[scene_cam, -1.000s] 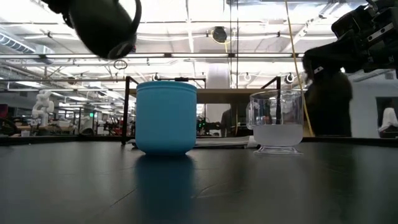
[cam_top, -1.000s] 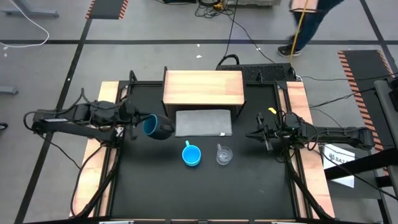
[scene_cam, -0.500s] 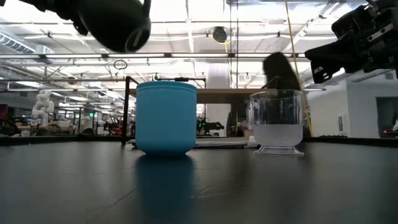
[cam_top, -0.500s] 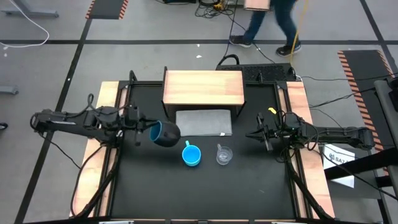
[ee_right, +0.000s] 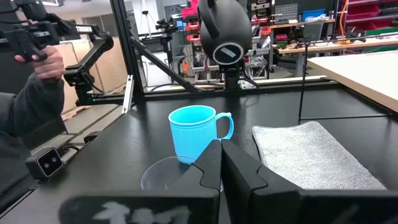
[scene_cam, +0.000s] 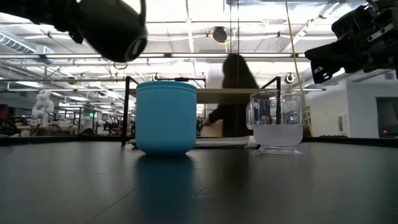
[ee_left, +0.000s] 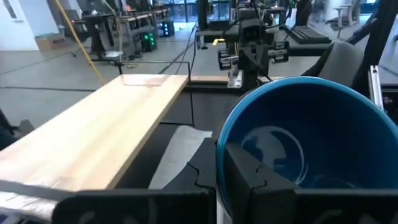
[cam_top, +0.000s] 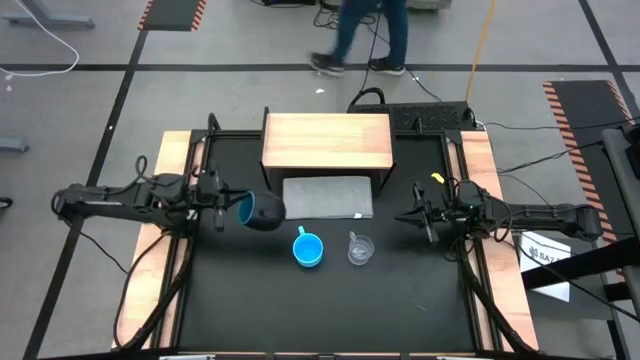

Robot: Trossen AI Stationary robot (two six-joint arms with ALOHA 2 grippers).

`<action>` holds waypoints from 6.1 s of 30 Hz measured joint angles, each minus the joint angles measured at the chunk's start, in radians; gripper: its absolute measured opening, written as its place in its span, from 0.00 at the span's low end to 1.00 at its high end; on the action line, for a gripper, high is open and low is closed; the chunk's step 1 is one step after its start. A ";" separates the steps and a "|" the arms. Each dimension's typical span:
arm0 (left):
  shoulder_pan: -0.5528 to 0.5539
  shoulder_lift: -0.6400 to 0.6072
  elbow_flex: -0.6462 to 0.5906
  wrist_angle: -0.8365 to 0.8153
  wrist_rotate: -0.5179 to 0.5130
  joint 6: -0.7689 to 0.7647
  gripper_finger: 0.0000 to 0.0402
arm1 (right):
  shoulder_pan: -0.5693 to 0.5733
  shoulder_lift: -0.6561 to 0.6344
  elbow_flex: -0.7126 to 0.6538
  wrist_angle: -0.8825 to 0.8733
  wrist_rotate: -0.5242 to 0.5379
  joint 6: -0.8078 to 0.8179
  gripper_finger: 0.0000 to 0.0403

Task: Stack small to large cups/mugs on shelf
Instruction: Put the black mug on the shelf

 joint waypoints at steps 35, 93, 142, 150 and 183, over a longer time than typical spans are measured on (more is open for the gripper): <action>0.188 0.076 0.021 0.289 0.084 0.140 0.02 | 0.000 0.000 0.000 0.008 0.000 -0.001 0.00; 0.846 0.958 1.133 -0.437 0.423 0.200 0.02 | 0.000 0.000 0.000 0.005 0.000 -0.003 0.00; 0.736 1.437 1.755 -1.085 0.176 0.373 0.02 | 0.000 0.000 0.000 0.008 0.003 -0.049 0.00; 0.729 1.436 1.754 -1.088 0.247 0.351 0.02 | 0.000 0.000 0.000 0.008 0.003 -0.046 0.00; 0.709 1.437 1.693 -1.121 0.266 0.277 0.02 | 0.000 0.000 0.000 0.008 0.003 -0.045 0.00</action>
